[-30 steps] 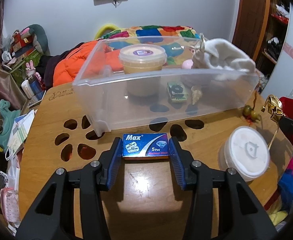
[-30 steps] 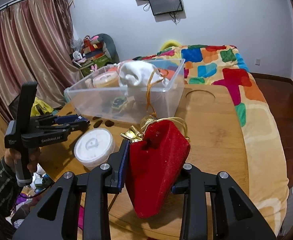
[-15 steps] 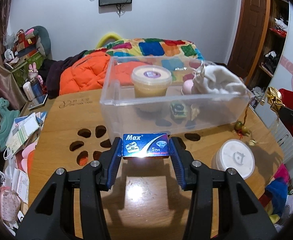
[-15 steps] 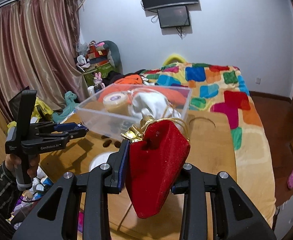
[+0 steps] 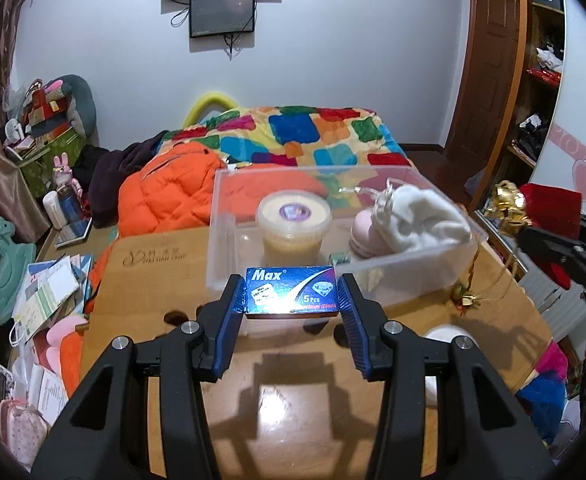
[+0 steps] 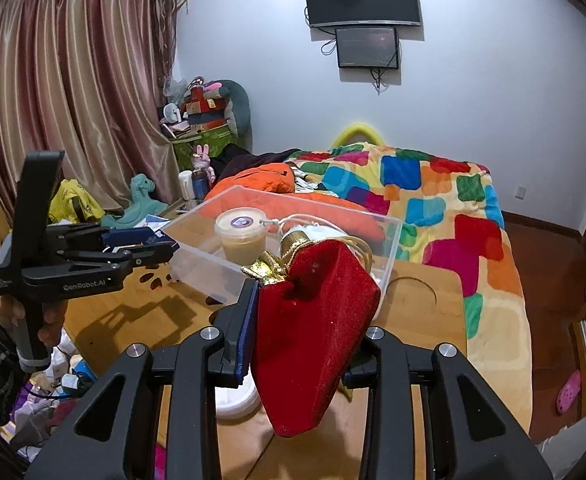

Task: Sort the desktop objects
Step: 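Carry the red pouch and blue pack into the box and open both tools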

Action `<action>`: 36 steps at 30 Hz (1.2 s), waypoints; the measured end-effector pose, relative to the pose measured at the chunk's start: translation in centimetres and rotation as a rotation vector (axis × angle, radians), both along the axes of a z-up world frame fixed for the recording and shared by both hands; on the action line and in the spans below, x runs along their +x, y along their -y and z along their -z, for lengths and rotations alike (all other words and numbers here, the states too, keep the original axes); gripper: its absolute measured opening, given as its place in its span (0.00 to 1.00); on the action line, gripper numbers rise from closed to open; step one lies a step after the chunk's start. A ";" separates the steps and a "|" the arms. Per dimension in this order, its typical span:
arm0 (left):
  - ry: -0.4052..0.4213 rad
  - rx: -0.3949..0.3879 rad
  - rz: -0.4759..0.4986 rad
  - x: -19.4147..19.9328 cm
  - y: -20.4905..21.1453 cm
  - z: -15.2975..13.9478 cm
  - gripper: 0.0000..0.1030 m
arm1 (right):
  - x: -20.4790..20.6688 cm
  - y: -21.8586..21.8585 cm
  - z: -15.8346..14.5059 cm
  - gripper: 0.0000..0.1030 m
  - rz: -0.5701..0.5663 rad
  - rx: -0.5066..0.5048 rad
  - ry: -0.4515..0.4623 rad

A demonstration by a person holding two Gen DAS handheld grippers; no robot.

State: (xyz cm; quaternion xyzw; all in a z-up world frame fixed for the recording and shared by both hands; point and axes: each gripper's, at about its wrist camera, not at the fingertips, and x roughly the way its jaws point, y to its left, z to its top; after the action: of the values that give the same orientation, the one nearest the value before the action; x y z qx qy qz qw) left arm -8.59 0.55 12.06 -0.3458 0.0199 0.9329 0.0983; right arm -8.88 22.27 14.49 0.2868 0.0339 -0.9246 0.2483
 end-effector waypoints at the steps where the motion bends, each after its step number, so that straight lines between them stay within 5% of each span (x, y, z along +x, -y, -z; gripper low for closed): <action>1: -0.002 0.005 0.004 -0.2 0.0 -0.2 0.45 | -0.2 0.1 -0.1 0.28 0.000 0.002 -0.003; 23: 0.001 0.027 0.034 -4.4 -0.4 -0.2 0.45 | -7.0 3.5 -2.3 0.29 -0.040 0.024 -0.056; 36: 0.046 -0.004 0.018 -5.7 -0.1 1.9 0.45 | -9.2 7.1 2.0 0.29 -0.125 0.059 0.050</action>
State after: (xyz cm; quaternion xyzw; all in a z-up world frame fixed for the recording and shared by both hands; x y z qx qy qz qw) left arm -14.24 0.68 10.15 -0.3670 0.0226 0.9238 0.1066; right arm -18.06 15.13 12.44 0.3142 0.0730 -0.8985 0.2978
